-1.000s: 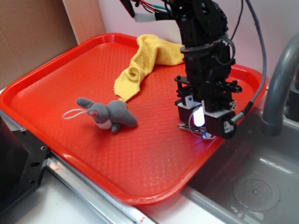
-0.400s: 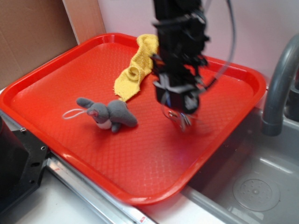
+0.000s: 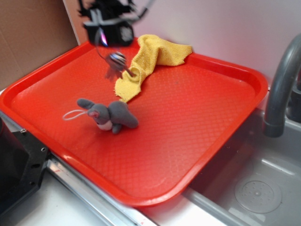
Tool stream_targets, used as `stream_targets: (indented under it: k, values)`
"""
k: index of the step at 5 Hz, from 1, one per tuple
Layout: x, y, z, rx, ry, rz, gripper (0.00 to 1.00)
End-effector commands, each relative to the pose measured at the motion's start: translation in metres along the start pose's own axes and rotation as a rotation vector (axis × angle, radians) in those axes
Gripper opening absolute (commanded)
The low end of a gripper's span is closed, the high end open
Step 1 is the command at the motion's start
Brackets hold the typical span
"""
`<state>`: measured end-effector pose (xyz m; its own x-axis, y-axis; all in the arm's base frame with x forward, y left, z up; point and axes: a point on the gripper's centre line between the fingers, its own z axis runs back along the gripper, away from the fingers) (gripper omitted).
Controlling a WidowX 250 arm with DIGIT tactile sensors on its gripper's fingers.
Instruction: Grab the silver keys.
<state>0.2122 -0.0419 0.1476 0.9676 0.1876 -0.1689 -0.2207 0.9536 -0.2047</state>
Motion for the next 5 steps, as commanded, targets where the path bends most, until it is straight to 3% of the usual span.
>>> stream_targets:
  k: [1,2,4,5]
  values:
    - [0.006,-0.016,0.046,0.213,-0.134,0.026,0.00]
    - [0.008,-0.030,0.053,0.293,-0.156,0.010,0.00]
    - [-0.004,-0.037,0.065,0.318,-0.244,-0.079,0.00]
    - [-0.008,-0.037,0.065,0.322,-0.255,-0.068,0.00]
